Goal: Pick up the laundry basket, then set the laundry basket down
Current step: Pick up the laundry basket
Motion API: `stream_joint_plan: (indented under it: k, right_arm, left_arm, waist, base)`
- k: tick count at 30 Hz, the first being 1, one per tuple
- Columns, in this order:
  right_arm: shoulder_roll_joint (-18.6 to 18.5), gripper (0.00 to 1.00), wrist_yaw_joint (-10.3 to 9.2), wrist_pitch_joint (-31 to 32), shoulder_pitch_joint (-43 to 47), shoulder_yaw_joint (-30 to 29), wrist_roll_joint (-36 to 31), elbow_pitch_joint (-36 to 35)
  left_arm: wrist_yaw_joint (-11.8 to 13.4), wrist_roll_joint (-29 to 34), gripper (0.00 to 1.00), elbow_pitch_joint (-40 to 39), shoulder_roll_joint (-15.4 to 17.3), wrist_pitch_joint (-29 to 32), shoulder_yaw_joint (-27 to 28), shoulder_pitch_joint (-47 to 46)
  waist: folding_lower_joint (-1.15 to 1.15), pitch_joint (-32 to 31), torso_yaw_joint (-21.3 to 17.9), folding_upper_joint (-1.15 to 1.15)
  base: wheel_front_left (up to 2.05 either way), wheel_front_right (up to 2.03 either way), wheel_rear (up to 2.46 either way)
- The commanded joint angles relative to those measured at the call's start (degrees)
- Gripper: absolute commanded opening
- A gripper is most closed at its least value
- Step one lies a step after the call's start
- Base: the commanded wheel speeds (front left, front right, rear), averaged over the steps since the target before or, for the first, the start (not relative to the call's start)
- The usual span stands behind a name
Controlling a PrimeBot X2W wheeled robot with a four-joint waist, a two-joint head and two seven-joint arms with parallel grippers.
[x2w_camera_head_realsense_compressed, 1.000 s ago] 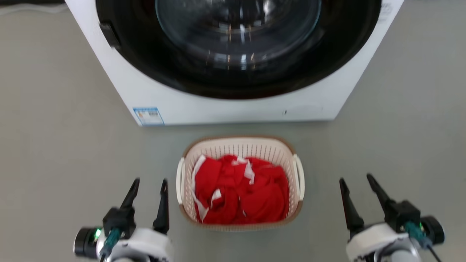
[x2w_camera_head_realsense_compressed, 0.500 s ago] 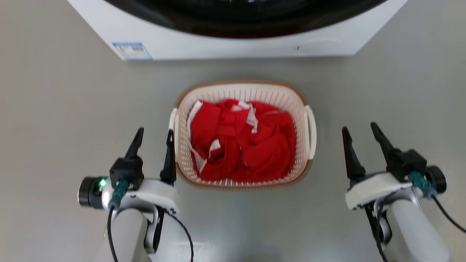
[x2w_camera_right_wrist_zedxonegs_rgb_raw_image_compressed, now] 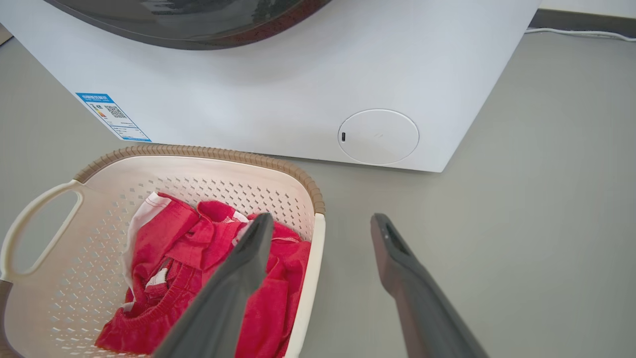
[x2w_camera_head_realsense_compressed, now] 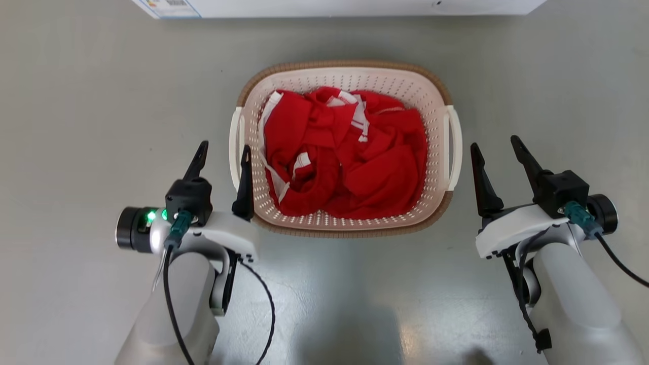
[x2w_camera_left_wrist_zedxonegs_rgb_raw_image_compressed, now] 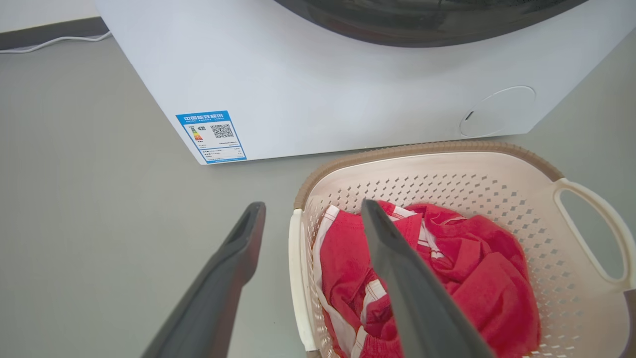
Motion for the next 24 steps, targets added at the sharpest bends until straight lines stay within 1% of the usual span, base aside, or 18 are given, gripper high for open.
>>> stream_joint_plan:
  k: [1, 8, 24]
  right_arm:
    - [0.2, 1.00, 0.18, -0.8, 0.3, 1.2, 0.5, -0.2]
    - [0.2, 1.00, 0.18, -0.8, -1.4, 0.9, 0.7, 2.1]
    - [0.2, 1.00, 0.18, -0.8, -5.1, 3.2, 2.6, 5.0]
  left_arm:
    - [1.0, -0.9, 1.00, -0.6, 1.0, -0.4, 1.0, -1.0]
    - [1.7, -1.4, 1.00, 1.8, 1.0, -0.4, -0.5, -3.1]
    - [2.6, -2.2, 1.00, 6.0, 1.0, -0.4, -1.2, -6.4]
  waist:
    - [0.00, 1.2, 0.2, 0.00]
    - [0.00, 3.5, 0.1, 0.00]
    - [0.00, 8.1, -0.3, 0.00]
  base:
    - [0.00, 0.00, 0.00]
    - [0.00, 0.00, 0.00]
    - [0.00, 0.00, 0.00]
